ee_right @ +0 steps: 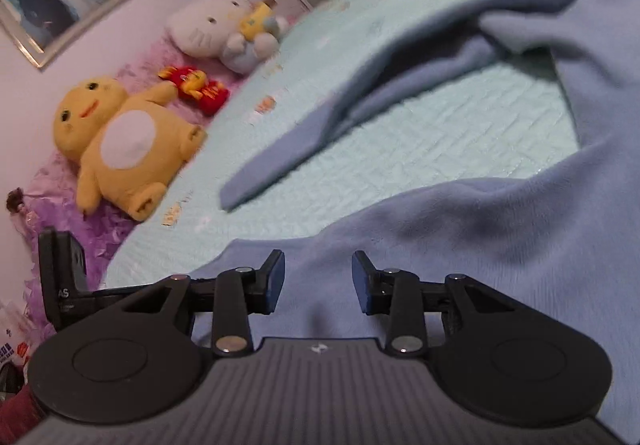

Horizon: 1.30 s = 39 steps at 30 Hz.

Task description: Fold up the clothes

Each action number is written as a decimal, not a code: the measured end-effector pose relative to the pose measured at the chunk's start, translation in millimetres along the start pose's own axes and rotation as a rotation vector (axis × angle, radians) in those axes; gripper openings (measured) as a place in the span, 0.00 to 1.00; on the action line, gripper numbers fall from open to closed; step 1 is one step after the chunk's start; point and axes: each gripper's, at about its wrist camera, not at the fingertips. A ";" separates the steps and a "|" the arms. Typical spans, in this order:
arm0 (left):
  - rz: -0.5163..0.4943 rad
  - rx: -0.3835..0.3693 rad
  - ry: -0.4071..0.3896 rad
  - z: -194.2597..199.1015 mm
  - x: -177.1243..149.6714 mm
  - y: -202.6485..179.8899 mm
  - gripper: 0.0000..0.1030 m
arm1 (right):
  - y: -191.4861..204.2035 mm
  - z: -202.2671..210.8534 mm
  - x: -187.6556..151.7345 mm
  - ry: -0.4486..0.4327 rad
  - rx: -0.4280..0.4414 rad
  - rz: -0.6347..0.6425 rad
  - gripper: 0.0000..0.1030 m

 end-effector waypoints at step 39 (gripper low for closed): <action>0.362 0.288 -0.291 102.6 -12.9 153.3 0.03 | -37.6 -11.9 -10.1 -0.137 0.088 -0.058 0.28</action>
Point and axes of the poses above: each gripper's, at about its wrist camera, not at the fingertips, and z roughly against the way its jaws point, y to its left, x to its top, and after that the axes turned 10 degrees about -x, right-handed
